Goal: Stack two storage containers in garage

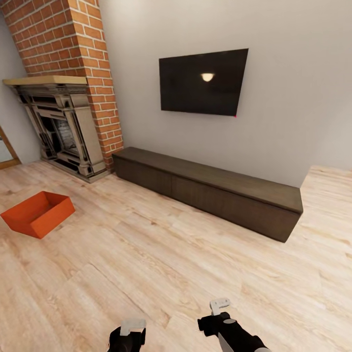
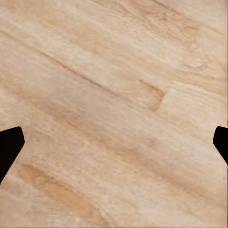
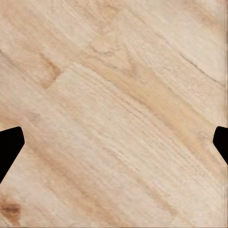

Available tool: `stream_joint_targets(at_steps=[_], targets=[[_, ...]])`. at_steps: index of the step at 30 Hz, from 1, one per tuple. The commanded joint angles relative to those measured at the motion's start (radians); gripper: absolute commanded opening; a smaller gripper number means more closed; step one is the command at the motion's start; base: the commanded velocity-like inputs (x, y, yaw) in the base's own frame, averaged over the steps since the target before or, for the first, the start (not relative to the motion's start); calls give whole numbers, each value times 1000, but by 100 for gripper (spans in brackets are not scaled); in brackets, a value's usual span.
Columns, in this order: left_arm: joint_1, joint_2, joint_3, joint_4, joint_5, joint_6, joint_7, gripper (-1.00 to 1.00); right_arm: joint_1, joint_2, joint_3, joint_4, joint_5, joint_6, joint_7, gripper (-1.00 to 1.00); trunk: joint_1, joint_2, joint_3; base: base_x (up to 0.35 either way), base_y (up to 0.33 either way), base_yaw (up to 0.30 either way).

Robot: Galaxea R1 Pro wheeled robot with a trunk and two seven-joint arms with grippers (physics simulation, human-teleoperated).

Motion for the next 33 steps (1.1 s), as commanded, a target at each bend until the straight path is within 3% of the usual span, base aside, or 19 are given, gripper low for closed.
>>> stream_joint_targets(at_steps=[1, 14, 33], targets=[[-1, 1, -8, 1, 4, -3, 8, 100, 0, 0, 5, -2, 4, 7, -2, 100, 0, 0, -1, 344, -122, 0], [-1, 1, -8, 1, 2, -3, 8, 100, 0, 0, 5, -2, 4, 7, -2, 100, 0, 0, -1, 344, -126, 64], [-1, 1, -8, 1, 2, -3, 8, 100, 0, -1, 5, -3, 4, 7, -2, 100, 0, 0, -1, 310, -201, 248]])
